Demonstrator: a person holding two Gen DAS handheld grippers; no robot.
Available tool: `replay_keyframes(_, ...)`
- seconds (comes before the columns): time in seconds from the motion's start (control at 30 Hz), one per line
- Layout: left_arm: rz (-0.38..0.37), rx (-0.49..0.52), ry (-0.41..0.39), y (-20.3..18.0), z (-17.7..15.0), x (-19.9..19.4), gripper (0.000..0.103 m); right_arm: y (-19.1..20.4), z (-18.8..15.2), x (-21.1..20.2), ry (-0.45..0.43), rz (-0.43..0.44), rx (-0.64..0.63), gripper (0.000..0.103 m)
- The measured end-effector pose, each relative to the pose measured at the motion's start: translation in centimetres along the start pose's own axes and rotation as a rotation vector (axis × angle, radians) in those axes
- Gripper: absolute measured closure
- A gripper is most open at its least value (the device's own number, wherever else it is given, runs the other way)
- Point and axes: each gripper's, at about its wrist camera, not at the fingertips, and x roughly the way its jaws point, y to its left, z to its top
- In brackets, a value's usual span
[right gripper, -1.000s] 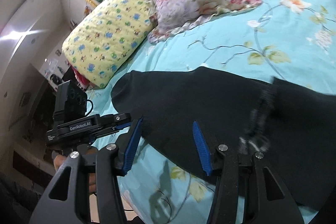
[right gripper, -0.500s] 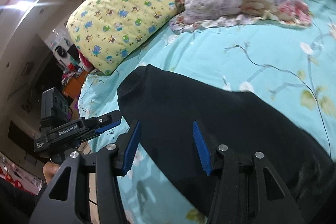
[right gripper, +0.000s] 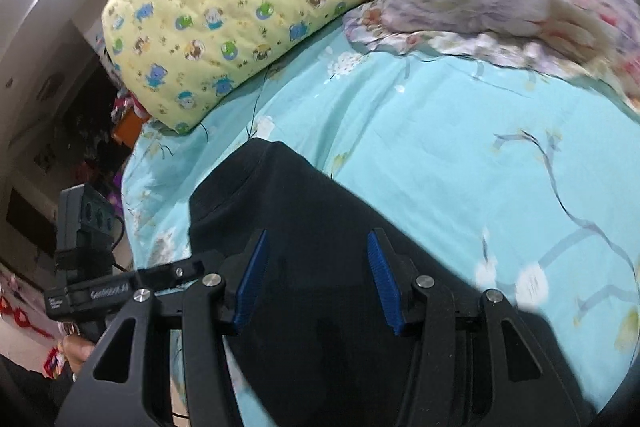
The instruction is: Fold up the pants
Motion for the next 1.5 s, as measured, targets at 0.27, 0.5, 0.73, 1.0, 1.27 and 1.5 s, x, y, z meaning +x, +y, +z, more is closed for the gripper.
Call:
replay_keyframes(0.27,-0.003,0.001,-0.007,0.0,0.6,0.8,0.044,0.4,3.6,3.4,0.060,0.013,-0.053,0.051)
replay_keyframes(0.5,-0.003,0.006,-0.021,0.0,1.2,1.5,0.044,1.5,5.1,7.3,0.145,0.060,-0.109,0.051)
replay_keyframes(0.73,0.063,0.069,-0.053,-0.9,1.2,2.1,0.058,1.5,5.1,8.9,0.179,0.079,-0.086,0.073)
replay_keyframes(1.0,0.029,0.093,-0.060,-2.1,1.1,1.1,0.068,2.4,4.6,5.1,0.105,0.105,-0.077,0.079)
replay_keyframes(1.27,-0.018,0.156,-0.091,-5.9,0.5,-2.0,0.071,2.6,4.4,0.2,0.021,0.121,-0.064,0.080)
replay_keyframes(1.5,-0.101,0.243,-0.083,-10.9,-1.7,-3.8,0.073,1.1,2.4,-6.1,-0.078,0.151,0.001,0.080)
